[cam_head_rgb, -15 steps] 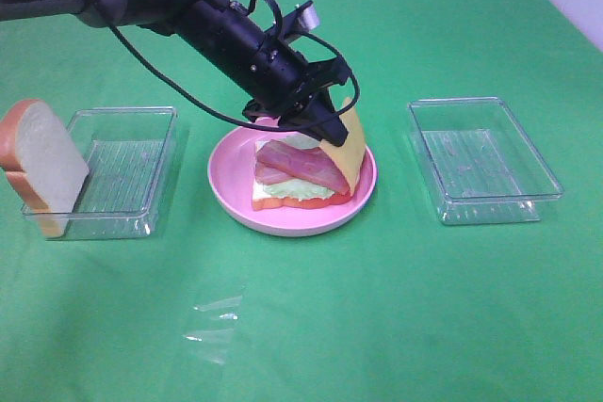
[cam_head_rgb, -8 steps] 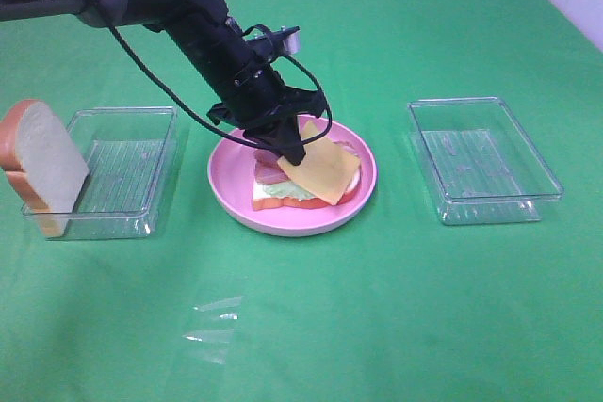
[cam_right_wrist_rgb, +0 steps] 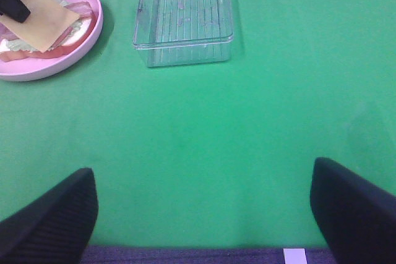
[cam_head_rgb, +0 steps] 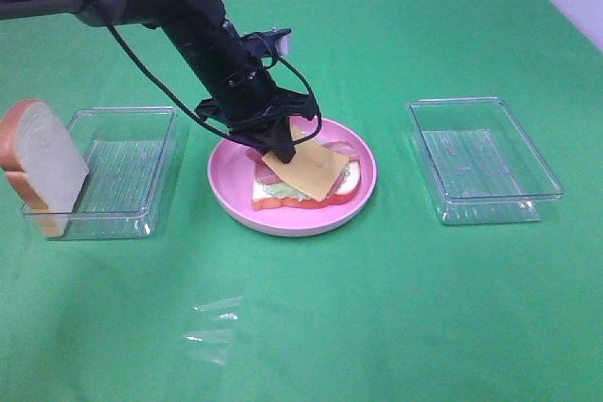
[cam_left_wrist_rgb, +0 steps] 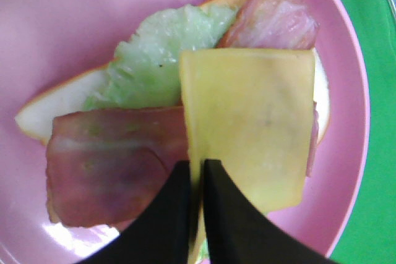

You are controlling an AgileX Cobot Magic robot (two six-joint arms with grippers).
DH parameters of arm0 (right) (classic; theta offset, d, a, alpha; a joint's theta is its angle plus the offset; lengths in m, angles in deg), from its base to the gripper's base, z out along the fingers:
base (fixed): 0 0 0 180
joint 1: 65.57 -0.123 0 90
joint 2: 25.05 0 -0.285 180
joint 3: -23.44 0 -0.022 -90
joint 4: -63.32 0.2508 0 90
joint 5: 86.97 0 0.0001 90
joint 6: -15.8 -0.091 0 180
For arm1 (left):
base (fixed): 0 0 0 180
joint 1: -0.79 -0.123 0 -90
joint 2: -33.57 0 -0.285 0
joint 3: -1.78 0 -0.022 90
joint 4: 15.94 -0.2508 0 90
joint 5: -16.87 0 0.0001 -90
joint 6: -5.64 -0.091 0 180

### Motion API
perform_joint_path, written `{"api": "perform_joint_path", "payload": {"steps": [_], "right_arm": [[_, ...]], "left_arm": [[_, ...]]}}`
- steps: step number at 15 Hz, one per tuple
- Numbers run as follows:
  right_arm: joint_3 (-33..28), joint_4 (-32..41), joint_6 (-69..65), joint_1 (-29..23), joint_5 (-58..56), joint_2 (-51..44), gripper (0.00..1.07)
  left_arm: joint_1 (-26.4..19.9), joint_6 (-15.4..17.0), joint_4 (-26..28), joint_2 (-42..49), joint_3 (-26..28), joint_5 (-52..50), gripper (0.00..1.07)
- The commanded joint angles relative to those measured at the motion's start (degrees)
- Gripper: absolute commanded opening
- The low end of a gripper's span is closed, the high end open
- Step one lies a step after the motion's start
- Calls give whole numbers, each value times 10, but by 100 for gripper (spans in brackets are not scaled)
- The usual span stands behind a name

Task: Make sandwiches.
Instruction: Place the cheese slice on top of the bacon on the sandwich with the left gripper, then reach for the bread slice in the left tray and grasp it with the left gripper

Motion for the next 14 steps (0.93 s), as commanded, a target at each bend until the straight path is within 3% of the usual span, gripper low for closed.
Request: {"api": "perform_joint_path", "payload": {"steps": [1, 3, 4, 8, 9, 10, 12, 14], "right_arm": [[-1, 2, 4, 4, 1, -18, 89], [-1, 2, 4, 4, 1, -18, 89], [-1, 2, 4, 4, 1, -18, 89], [-1, 2, 4, 4, 1, -18, 89], [-1, 2, 4, 4, 1, -18, 89], [-1, 4, 4, 4, 1, -18, 89], [-1, 5, 4, 4, 1, -18, 89], [-1, 5, 4, 4, 1, -18, 89]], "left_arm": [[1, 5, 5, 25, 1, -8, 73], [1, 5, -5, 34, 15, 10, 99], [1, 7, -19, 37, 31, 33, 102], [1, 50, -70, 38, 147, 183, 102], [1, 89, -102, 45, 156, 185, 102], [1, 124, -140, 60, 156, 185, 102], [1, 162, -201, 99, 146, 185, 102], [-9, 170, -245, 151, 99, 185, 102]]}}
